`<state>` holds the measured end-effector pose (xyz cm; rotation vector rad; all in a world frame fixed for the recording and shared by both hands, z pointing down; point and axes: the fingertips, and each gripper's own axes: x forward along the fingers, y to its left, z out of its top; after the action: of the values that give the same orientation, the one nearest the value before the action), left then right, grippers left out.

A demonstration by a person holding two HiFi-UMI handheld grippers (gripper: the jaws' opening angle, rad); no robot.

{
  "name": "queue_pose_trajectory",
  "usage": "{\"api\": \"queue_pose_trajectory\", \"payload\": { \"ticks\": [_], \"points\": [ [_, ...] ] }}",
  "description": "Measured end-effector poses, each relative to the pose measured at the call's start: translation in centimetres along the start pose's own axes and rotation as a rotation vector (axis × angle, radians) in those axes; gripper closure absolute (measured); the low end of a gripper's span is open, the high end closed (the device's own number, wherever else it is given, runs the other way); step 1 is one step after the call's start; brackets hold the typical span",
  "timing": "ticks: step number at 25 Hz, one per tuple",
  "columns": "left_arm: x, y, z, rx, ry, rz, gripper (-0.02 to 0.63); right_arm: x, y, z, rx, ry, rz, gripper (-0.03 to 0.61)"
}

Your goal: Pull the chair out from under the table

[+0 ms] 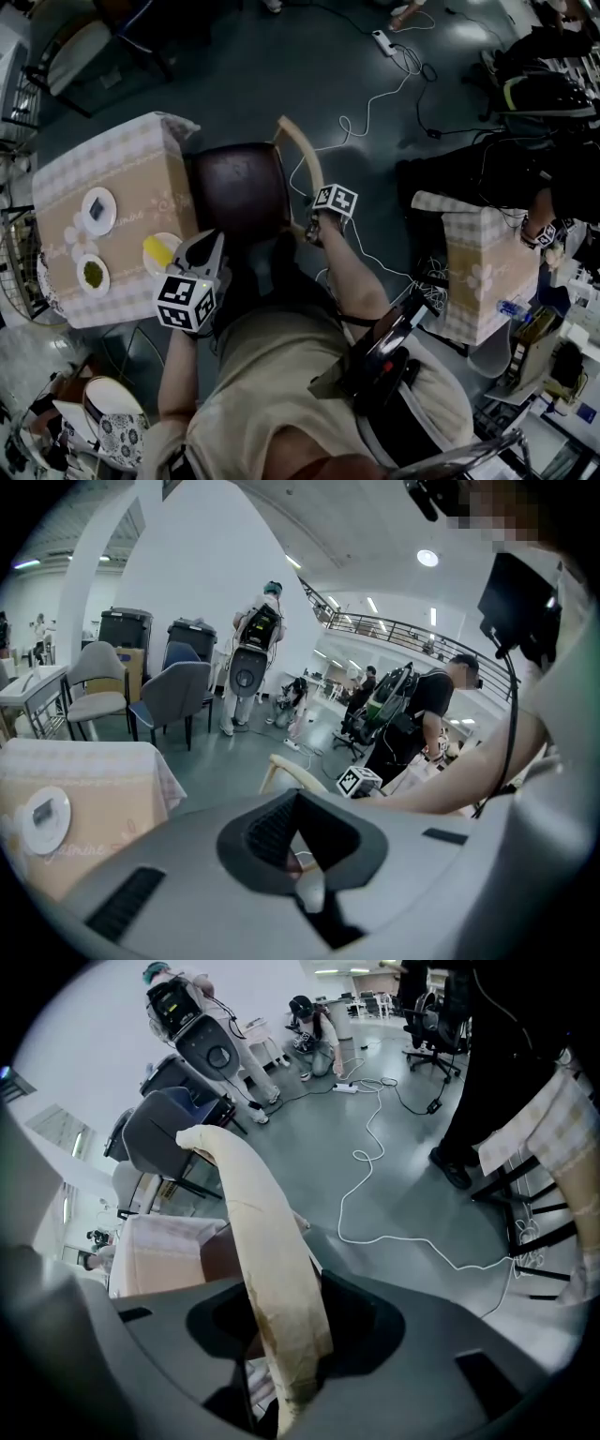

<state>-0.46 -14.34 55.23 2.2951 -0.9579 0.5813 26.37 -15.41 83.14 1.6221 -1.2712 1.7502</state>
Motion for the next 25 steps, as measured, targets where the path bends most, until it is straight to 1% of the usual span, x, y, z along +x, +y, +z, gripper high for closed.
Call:
{"api": "queue_pose_trajectory", "payload": {
  "ticks": [9, 17, 25],
  "points": [
    [0.6, -0.2, 0.0, -0.014, -0.007, -0.002, 0.609, -0.1, -0.8, 0.5, 0.007, -0.014, -0.01, 0.402],
    [0.8, -0.5, -0.4, -0.018, -0.002, -0.008, 0.609, -1.1, -3.2, 1.7, 0.029, -0.051, -0.023, 0.4],
    [1.1, -1.1, -0.2, -0.01, -0.005, -0.015, 0.609, -1.4, -3.6, 2.6, 0.034, -0.066, -0.008, 0.4]
  ]
}}
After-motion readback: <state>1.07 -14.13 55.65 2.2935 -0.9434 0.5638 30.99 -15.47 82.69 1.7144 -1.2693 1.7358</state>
